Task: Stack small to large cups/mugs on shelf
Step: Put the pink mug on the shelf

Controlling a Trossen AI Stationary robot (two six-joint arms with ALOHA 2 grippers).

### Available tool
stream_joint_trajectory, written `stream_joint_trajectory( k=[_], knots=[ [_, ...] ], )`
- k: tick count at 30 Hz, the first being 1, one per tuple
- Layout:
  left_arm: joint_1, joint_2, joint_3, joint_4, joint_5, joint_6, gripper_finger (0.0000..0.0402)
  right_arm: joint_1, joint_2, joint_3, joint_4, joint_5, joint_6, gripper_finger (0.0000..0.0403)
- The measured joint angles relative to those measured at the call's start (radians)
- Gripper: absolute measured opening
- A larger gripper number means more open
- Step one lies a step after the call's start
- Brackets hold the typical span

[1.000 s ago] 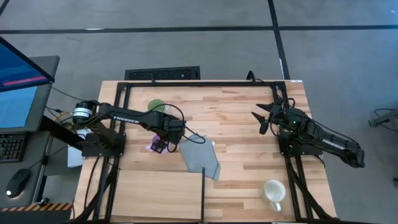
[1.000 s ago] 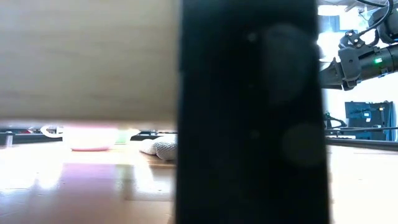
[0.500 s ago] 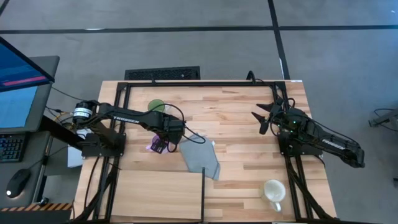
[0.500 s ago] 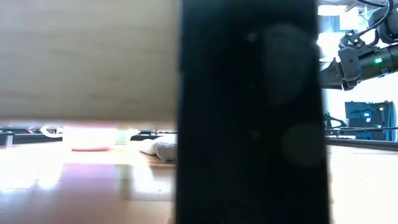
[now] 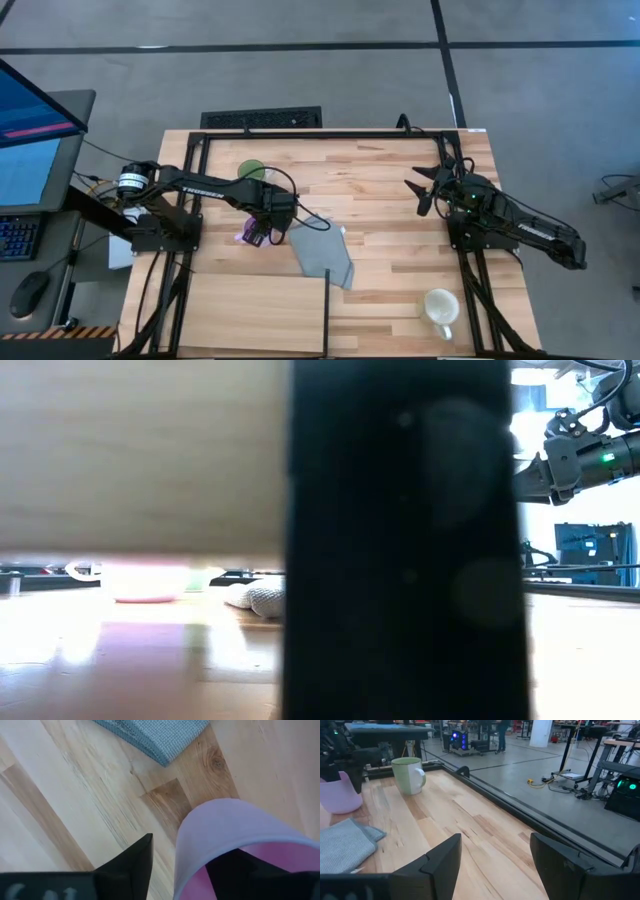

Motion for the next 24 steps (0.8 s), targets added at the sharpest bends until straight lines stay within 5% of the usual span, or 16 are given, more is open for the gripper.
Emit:
stream_joint_trajectory(
  k=[24],
  knots=[
    [0.0,0.0,0.0,-0.001,0.008,-0.053,0.0087,0.0,0.0,0.0,0.0,0.0,0.0,0.026]
  ],
)
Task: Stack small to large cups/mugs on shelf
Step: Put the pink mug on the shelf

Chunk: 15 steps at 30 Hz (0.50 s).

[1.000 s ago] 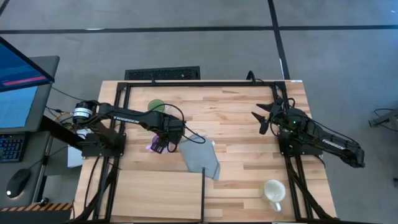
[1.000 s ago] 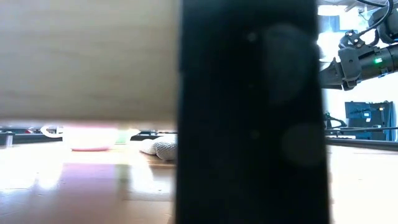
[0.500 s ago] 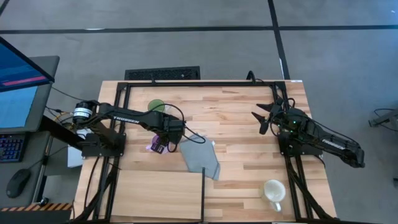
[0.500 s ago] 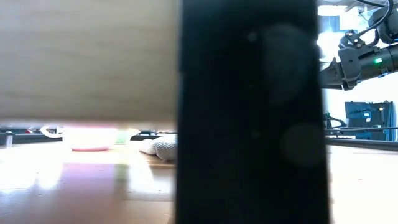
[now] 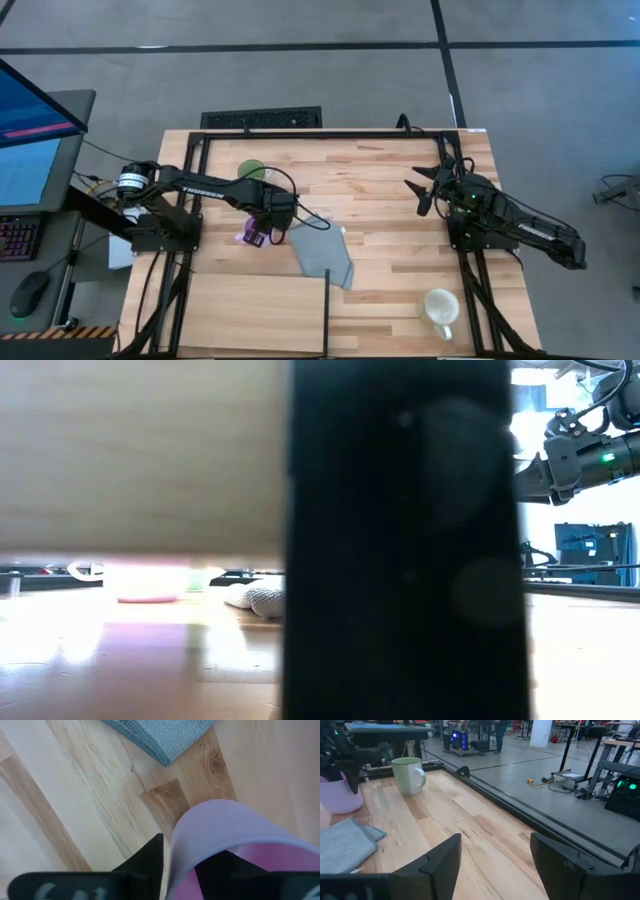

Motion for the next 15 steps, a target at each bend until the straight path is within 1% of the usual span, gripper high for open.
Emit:
stream_joint_trajectory(
  k=[13,15],
  knots=[
    [0.0,0.0,0.0,0.0,0.007,-0.003,0.001,0.0,0.0,0.0,0.0,0.0,0.0,0.026],
    [0.0,0.0,0.0,0.0,0.008,-0.003,0.0005,0.0,0.0,0.0,0.0,0.0,0.0,0.026]
  ],
)
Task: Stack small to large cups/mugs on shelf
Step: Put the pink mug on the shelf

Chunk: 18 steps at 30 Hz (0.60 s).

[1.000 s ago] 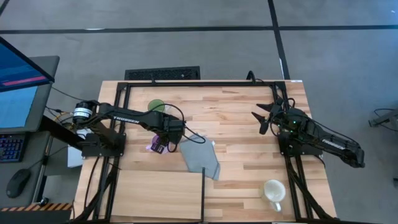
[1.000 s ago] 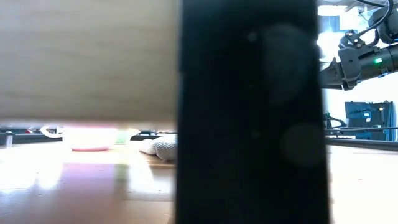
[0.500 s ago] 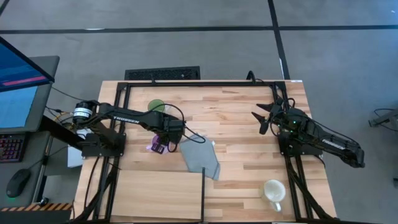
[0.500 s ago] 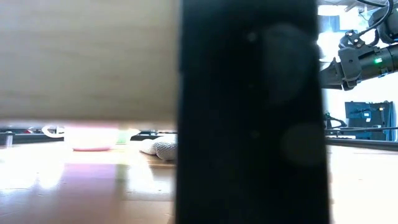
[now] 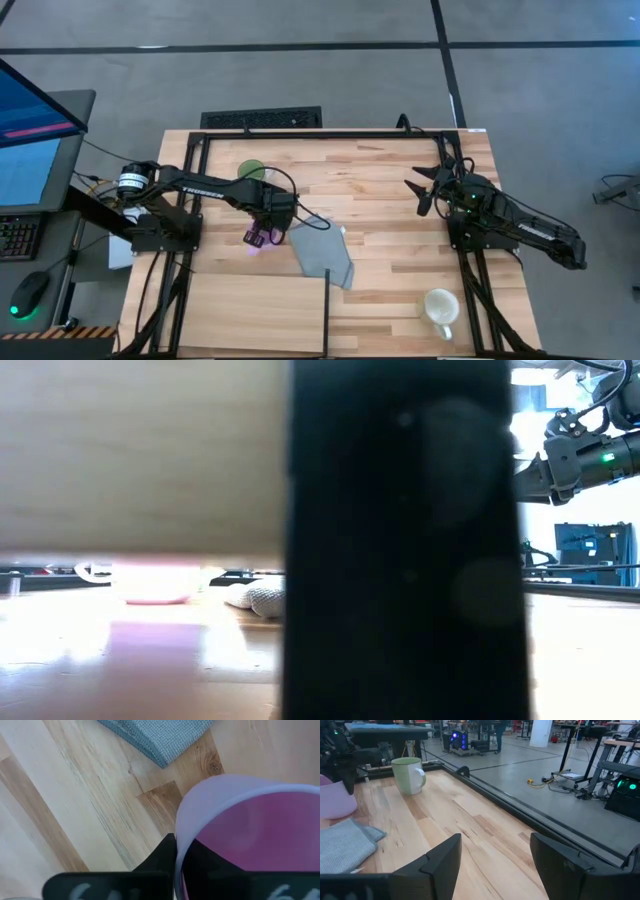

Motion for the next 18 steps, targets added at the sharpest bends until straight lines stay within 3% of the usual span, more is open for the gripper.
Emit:
stream_joint_trajectory(
  k=[18],
  knots=[
    [0.0,0.0,0.0,-0.006,-0.001,-0.051,0.0003,0.0,0.0,0.0,0.0,0.0,0.0,0.026]
  ],
)
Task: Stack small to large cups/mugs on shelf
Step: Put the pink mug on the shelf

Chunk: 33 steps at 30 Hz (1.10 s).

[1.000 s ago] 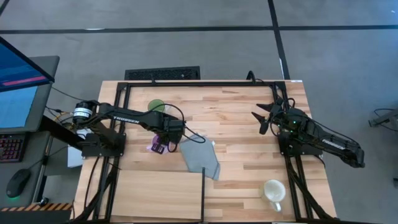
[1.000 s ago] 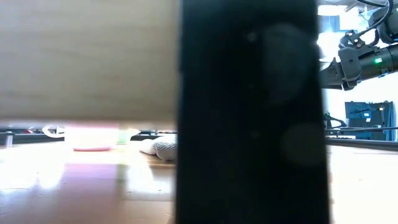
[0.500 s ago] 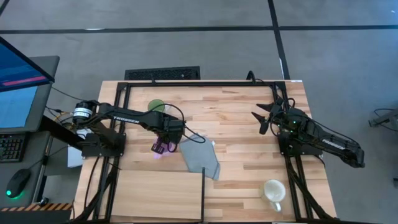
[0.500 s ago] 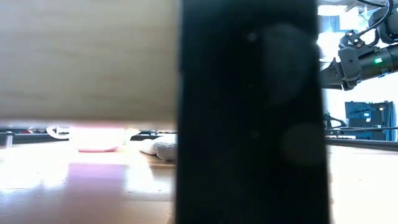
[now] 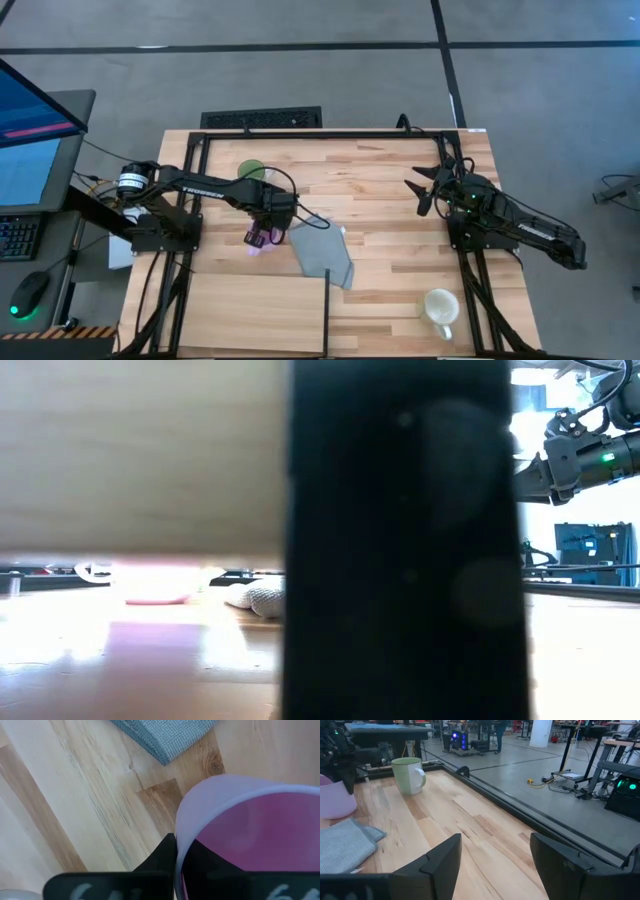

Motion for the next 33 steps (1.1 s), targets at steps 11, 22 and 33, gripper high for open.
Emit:
stream_joint_trajectory(
  k=[11,22,33],
  knots=[
    [-0.001,-0.013,0.0,-0.09,-0.016,-0.094,0.0002,0.0,0.0,0.0,0.0,0.0,0.0,0.026],
    [0.0,-0.205,-0.001,-0.142,-0.018,-0.185,0.0002,0.0,0.0,0.0,0.001,0.0,0.026,0.026],
    [-0.054,-0.402,-0.001,-0.206,0.093,-0.378,0.0002,0.0,0.0,0.0,0.001,0.0,0.032,0.026]
  ],
)
